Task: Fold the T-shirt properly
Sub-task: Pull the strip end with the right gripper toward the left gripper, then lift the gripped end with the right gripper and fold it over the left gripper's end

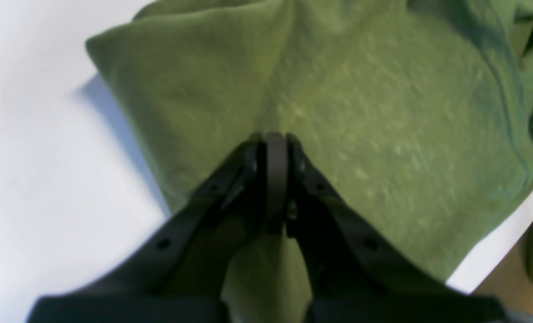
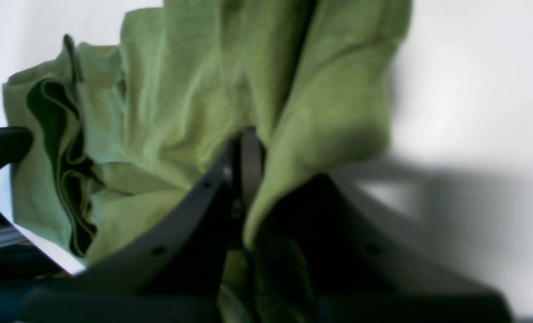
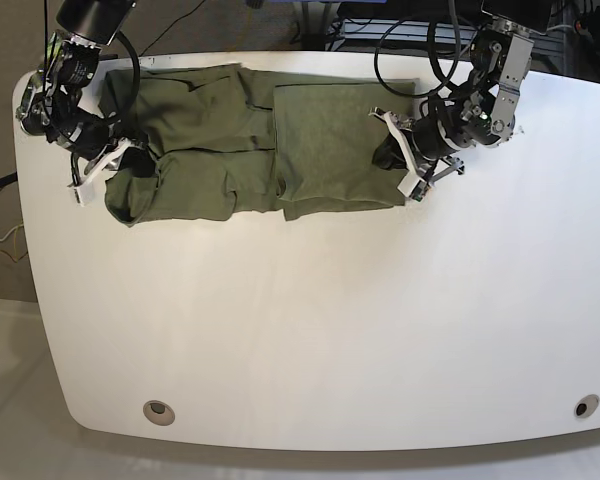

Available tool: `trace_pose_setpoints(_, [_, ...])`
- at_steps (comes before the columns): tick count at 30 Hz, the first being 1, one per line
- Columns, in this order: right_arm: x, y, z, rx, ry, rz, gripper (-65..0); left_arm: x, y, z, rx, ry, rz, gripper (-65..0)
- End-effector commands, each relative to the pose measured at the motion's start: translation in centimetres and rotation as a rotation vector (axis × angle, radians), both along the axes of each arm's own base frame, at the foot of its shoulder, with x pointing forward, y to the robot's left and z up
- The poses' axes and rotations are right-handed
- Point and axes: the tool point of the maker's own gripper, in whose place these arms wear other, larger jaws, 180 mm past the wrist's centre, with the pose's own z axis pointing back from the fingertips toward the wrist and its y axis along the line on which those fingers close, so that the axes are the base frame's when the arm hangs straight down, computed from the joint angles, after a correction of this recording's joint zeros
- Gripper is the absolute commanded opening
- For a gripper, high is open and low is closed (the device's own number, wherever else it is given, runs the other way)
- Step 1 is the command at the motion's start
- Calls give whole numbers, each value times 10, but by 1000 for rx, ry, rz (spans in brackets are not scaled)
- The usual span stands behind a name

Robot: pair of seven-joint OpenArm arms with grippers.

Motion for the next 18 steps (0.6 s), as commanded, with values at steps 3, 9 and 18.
trace_pose_setpoints(3, [22,19,41,-33,-154,88,-650,6,2,11,2,-40,-3,-650])
trace_pose_setpoints(9, [25,52,77,-83,-270,207,-650,3,7,1,9,-8,12,-650])
trace_pose_setpoints(18, [17,116,103,-32,-362,349,-650,-1,10,-7,16,15,17,-650])
